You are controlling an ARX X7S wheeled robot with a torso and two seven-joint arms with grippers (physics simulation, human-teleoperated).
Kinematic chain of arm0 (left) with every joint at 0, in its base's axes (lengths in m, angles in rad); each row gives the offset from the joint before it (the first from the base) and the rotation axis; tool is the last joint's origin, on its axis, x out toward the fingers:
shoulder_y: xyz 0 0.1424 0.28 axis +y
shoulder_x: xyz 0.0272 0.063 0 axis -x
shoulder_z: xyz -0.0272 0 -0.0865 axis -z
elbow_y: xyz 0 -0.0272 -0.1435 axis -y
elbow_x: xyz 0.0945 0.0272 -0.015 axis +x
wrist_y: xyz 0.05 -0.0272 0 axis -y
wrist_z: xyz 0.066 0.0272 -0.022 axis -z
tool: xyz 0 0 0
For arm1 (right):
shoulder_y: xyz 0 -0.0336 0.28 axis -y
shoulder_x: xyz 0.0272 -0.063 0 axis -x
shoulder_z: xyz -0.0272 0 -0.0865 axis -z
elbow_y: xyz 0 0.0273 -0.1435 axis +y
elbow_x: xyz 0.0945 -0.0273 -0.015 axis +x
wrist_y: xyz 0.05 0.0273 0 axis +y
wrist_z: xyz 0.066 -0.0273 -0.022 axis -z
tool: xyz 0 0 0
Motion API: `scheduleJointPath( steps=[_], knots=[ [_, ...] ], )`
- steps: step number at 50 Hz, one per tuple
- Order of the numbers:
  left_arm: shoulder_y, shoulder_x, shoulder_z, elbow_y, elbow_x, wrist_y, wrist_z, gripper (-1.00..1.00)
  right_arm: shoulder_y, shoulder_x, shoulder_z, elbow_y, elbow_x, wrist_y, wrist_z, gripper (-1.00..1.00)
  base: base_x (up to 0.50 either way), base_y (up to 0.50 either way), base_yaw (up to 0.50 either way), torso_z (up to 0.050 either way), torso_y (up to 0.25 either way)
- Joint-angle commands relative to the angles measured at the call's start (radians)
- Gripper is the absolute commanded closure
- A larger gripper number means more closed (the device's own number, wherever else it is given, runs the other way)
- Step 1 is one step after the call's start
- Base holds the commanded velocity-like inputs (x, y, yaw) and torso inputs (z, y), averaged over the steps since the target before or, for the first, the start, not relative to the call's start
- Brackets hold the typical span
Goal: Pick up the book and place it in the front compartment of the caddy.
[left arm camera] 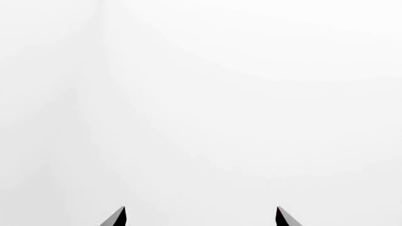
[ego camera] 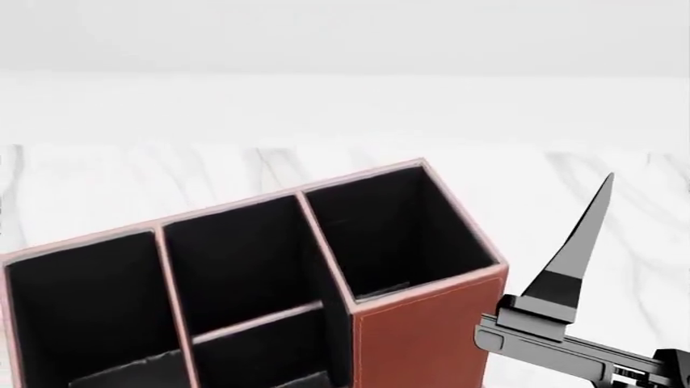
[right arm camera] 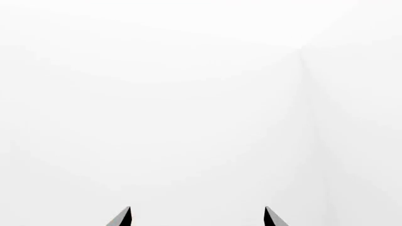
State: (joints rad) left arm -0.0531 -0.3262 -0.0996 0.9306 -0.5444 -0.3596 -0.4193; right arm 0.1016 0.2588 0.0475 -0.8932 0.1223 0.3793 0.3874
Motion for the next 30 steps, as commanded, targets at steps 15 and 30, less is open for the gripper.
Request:
scheduleJointPath(
  steps=[15,30],
  knots=[
    [-0.081,-0.029,0.026,0.027,-0.066,-0.086,-0.063,-1.0,-0.021,0.005,-0.027,0.028,-0.008,-0.036,0.011,-1.0,0.0,0.0,0.0,0.049,0.0],
    [-0.348,-0.149,0.085,-0.025,-0.257,-0.327,-0.084,-1.0,-0.004,0.008,-0.042,0.053,-0.001,-0.042,0.013,-1.0,0.0,0.0,0.0,0.006,0.0]
  ],
)
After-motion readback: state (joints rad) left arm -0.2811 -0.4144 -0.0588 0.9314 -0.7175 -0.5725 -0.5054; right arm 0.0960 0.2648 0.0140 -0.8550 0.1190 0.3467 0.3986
